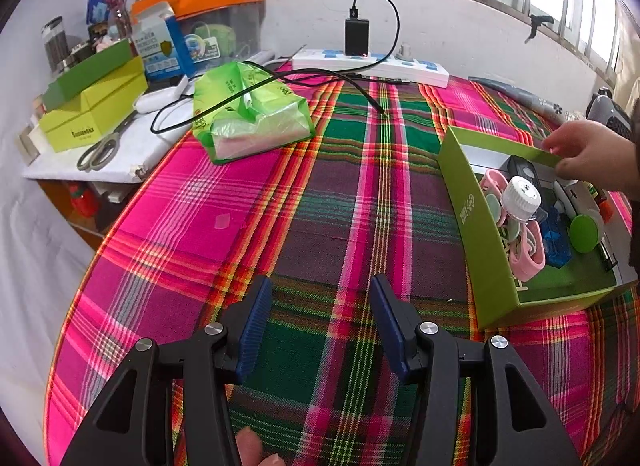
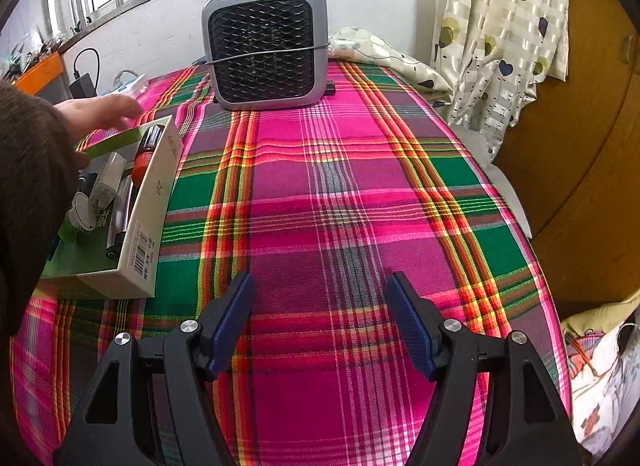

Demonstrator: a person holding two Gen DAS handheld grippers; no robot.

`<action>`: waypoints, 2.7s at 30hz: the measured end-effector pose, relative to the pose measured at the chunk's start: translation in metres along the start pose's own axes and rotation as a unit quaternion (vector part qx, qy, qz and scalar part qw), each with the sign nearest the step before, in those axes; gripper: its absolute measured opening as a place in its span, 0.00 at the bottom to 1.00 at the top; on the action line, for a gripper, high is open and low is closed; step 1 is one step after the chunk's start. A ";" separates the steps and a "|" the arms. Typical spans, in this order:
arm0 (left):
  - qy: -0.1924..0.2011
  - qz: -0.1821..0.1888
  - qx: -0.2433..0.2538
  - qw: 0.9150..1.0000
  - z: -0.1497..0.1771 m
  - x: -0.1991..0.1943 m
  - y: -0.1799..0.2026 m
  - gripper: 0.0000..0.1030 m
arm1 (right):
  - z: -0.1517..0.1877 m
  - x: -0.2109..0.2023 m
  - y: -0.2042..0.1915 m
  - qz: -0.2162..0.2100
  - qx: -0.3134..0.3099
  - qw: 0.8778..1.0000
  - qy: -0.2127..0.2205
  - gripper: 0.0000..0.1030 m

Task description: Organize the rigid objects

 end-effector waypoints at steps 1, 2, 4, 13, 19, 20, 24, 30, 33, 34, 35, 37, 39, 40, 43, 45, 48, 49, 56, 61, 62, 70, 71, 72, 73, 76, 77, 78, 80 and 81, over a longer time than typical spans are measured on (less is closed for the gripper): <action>0.000 0.000 0.000 1.000 0.000 0.000 0.000 0.49 | 0.000 0.000 0.000 0.000 0.000 1.000 0.000 0.67; 0.000 0.000 0.000 1.000 0.000 0.000 0.001 0.49 | 0.000 0.000 0.000 0.000 0.000 1.000 0.000 0.67; 0.000 0.000 0.000 1.000 0.000 0.000 0.001 0.49 | 0.000 0.000 0.000 0.000 0.000 1.000 0.000 0.67; 0.000 0.000 -0.001 1.000 0.000 0.000 0.001 0.49 | 0.000 0.000 0.000 0.000 0.000 1.000 0.000 0.67; 0.000 0.004 -0.003 1.000 0.000 0.000 0.000 0.49 | 0.000 0.000 0.000 0.000 0.000 1.000 0.000 0.67; 0.000 0.004 -0.003 1.000 0.000 0.000 0.001 0.49 | 0.000 0.000 0.000 0.000 0.000 1.000 0.000 0.67; 0.003 0.016 -0.026 1.000 -0.001 -0.001 -0.006 0.48 | 0.000 0.000 0.000 0.000 0.000 1.000 0.000 0.67; 0.000 -0.012 -0.034 0.999 -0.002 0.001 -0.013 0.48 | 0.000 0.000 0.000 0.000 0.001 1.000 -0.001 0.67; 0.000 -0.014 -0.042 0.999 -0.002 0.000 -0.018 0.48 | 0.000 0.000 0.000 0.000 0.001 1.000 -0.001 0.67; 0.000 -0.014 -0.044 0.999 -0.002 0.000 -0.019 0.48 | 0.000 0.000 0.000 -0.001 0.001 1.000 -0.001 0.67; 0.001 -0.014 -0.046 0.999 -0.002 0.000 -0.020 0.48 | 0.000 -0.001 0.000 0.000 0.001 1.000 -0.001 0.67; -0.001 -0.020 -0.041 0.999 -0.002 0.001 -0.019 0.49 | 0.000 0.000 0.000 0.000 0.001 1.000 -0.001 0.67; -0.001 -0.022 -0.039 0.999 -0.002 0.001 -0.018 0.49 | 0.000 0.000 0.000 0.000 0.001 1.000 -0.001 0.67; -0.001 -0.022 -0.039 0.999 -0.002 0.001 -0.018 0.49 | 0.000 0.000 0.000 0.000 0.001 1.000 -0.001 0.67; -0.001 -0.024 -0.037 0.999 -0.002 0.001 -0.018 0.49 | 0.000 0.000 -0.001 0.000 0.001 1.000 -0.001 0.67; -0.001 -0.024 -0.037 0.999 -0.002 0.001 -0.017 0.49 | 0.000 0.000 0.000 -0.001 0.001 1.000 -0.001 0.67; -0.001 -0.024 -0.038 0.999 -0.002 0.001 -0.017 0.49 | 0.000 0.000 0.000 0.000 0.001 1.000 -0.001 0.67; -0.001 -0.024 -0.037 0.999 -0.002 0.001 -0.017 0.49 | 0.000 0.000 0.000 0.000 0.001 1.000 -0.001 0.67; -0.001 -0.024 -0.038 0.999 -0.002 0.001 -0.017 0.49 | 0.000 0.000 0.000 0.000 0.001 1.000 -0.001 0.67; -0.002 -0.026 -0.036 0.999 -0.002 0.001 -0.017 0.49 | 0.000 -0.001 0.000 -0.001 0.001 1.000 -0.001 0.67; -0.002 -0.025 -0.036 0.999 -0.002 0.001 -0.017 0.49 | 0.000 -0.001 -0.001 -0.001 0.001 1.000 -0.001 0.67; -0.002 -0.025 -0.036 0.999 -0.002 0.001 -0.018 0.49 | 0.000 -0.001 0.000 0.000 0.000 1.000 -0.001 0.67; -0.002 -0.024 -0.037 0.999 -0.002 0.001 -0.018 0.49 | 0.000 -0.001 0.000 0.000 0.000 1.000 -0.001 0.67; -0.002 -0.024 -0.037 0.999 -0.002 0.001 -0.017 0.49 | 0.000 -0.001 0.000 0.000 0.000 1.000 -0.001 0.67; -0.002 -0.024 -0.037 0.999 -0.002 0.001 -0.018 0.49 | 0.000 -0.001 0.000 0.000 0.000 1.000 -0.001 0.67; -0.002 -0.023 -0.037 0.999 -0.002 0.001 -0.017 0.49 | 0.000 -0.001 0.000 0.000 0.000 1.000 -0.001 0.67; -0.002 -0.023 -0.038 0.999 -0.002 0.001 -0.018 0.49 | 0.000 0.000 0.000 0.000 0.000 1.000 -0.001 0.67; -0.002 -0.023 -0.037 0.999 -0.002 0.001 -0.018 0.49 | 0.000 -0.001 0.000 0.000 0.000 1.000 -0.001 0.67; -0.002 -0.023 -0.037 0.999 -0.002 0.001 -0.017 0.49 | 0.000 -0.001 0.000 0.000 0.000 1.000 -0.001 0.67; -0.002 -0.022 -0.038 0.999 -0.002 0.001 -0.018 0.49 | 0.000 -0.001 0.000 0.000 0.000 1.000 -0.001 0.67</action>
Point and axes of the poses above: each gripper's, at about its wrist camera, not at the fingertips, and x roughly the way its jaws point, y to its right, z to its underside, the point moved 8 cm from there along x, roughly the way its jaws point, and after that the axes turned 2 degrees about -y, right-handed, at the moved point
